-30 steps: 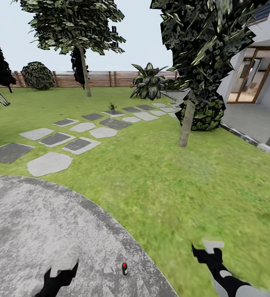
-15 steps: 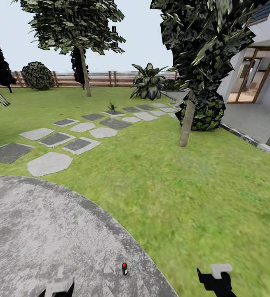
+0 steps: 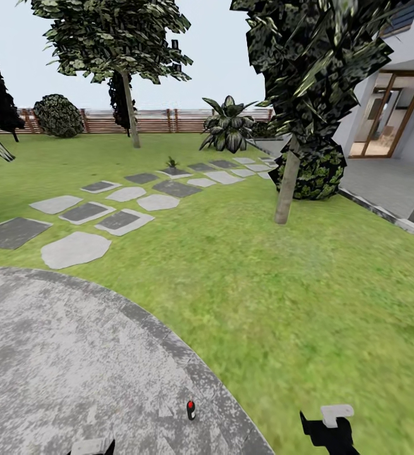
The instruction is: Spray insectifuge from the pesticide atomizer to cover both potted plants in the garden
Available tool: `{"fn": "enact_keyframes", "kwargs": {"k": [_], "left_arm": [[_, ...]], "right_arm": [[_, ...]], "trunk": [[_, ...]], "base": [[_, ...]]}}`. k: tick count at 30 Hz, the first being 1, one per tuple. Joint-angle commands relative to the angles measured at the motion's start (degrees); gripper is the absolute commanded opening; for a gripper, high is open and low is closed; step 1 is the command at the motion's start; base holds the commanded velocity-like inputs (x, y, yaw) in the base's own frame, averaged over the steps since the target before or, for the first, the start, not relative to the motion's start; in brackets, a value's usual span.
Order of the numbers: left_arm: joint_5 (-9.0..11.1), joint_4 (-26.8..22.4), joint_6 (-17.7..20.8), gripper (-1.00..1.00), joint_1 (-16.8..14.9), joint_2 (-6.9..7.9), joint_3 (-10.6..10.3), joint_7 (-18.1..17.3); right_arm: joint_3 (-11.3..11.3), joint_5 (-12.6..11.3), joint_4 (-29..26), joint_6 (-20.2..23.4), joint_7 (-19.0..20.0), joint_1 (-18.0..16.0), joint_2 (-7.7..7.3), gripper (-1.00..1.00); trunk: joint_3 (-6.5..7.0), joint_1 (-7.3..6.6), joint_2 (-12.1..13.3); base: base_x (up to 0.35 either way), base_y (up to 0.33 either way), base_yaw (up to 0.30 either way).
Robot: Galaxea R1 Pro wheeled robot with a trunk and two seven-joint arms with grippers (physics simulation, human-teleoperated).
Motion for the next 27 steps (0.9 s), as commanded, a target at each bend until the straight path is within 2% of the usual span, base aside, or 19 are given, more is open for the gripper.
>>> {"fn": "enact_keyframes", "kwargs": {"k": [1,27], "left_arm": [[0.57,0.05,-0.07,1.00,-0.04,-0.01,0.19,-0.60],[0.03,0.19,0.02,1.00,-0.04,-0.10,-0.07,-0.60]], "right_arm": [[0.50,-0.49,0.03,-0.15,-0.11,0.01,0.05,1.00],[0.50,-0.49,0.03,-0.16,-0.15,1.06,0.55,1.00]], "trunk": [[-0.23,0.22,-0.44],[-4.90,5.93,-10.87]], "base": [[0.000,0.000,0.000],[0.000,0.000,0.000]]}}
